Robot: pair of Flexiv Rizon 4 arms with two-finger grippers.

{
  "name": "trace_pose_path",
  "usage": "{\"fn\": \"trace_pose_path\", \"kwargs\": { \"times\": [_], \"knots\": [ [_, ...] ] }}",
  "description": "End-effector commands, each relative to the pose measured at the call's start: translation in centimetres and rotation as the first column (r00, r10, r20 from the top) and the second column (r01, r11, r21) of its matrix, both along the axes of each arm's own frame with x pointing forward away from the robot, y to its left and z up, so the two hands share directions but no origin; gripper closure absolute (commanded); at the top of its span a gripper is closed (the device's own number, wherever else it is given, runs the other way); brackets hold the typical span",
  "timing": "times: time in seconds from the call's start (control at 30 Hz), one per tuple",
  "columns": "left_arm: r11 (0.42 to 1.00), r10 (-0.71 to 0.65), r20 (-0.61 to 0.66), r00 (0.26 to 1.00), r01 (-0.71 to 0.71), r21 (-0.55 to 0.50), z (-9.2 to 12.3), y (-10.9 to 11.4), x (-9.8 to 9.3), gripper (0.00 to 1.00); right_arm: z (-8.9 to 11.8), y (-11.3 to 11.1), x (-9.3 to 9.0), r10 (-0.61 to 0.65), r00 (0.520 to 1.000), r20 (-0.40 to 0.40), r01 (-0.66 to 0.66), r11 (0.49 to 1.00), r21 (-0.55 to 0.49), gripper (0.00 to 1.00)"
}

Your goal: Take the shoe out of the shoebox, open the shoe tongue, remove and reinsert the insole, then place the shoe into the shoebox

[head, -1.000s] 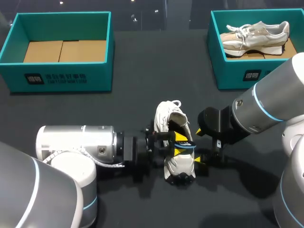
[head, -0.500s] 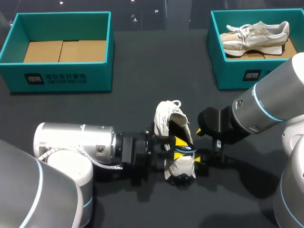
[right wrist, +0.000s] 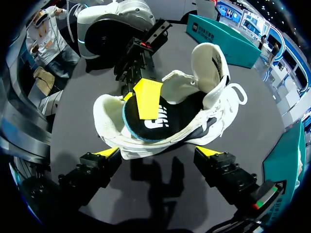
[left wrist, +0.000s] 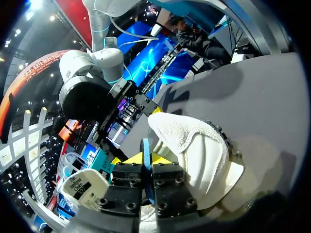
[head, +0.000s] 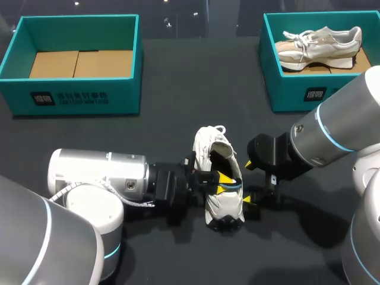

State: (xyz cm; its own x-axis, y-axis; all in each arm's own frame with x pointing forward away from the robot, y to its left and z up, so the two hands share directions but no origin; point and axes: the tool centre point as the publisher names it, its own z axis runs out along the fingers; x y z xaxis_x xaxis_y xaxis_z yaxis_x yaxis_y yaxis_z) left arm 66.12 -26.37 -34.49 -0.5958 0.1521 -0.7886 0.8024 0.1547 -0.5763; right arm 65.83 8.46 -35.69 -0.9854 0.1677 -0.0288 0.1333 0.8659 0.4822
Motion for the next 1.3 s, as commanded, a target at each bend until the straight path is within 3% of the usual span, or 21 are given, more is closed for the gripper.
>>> {"fn": "trace_pose_path", "kwargs": {
  "times": [0.03,0.2,0.4,0.53,0.83,1.3],
  "knots": [
    [1.0,0.011,0.0,1.0,-0.011,-0.007,-0.8,0.3,1.0,1.0,0.0,0.0,-0.2,-0.001,1.0,0.003,0.001,1.0,-0.001,0.0],
    [1.0,0.015,-0.016,1.0,-0.015,-0.027,0.3,0.7,0.6,1.0,0.0,0.0,-0.2,-0.001,1.0,0.003,0.001,1.0,-0.001,0.0],
    [0.999,-0.009,-0.045,0.999,0.007,-0.054,2.0,1.1,-0.8,0.76,0.0,0.0,-0.2,-0.001,1.0,0.003,0.001,1.0,-0.001,0.0],
    [0.998,-0.025,-0.066,0.998,0.021,-0.062,2.9,1.1,-1.4,0.69,0.0,0.0,-0.2,-0.001,1.0,0.003,0.001,1.0,-0.001,0.0],
    [0.999,-0.047,-0.119,0.992,0.044,-0.033,3.7,1.0,-2.1,0.66,0.0,0.0,-0.2,-0.001,1.0,0.003,0.001,1.0,-0.001,0.0],
    [0.971,-0.122,-0.169,0.978,0.153,0.183,2.2,1.9,-2.4,0.68,0.2,-0.4,-0.2,-0.003,1.0,0.006,0.003,1.0,0.0,0.0]
  ]
}}
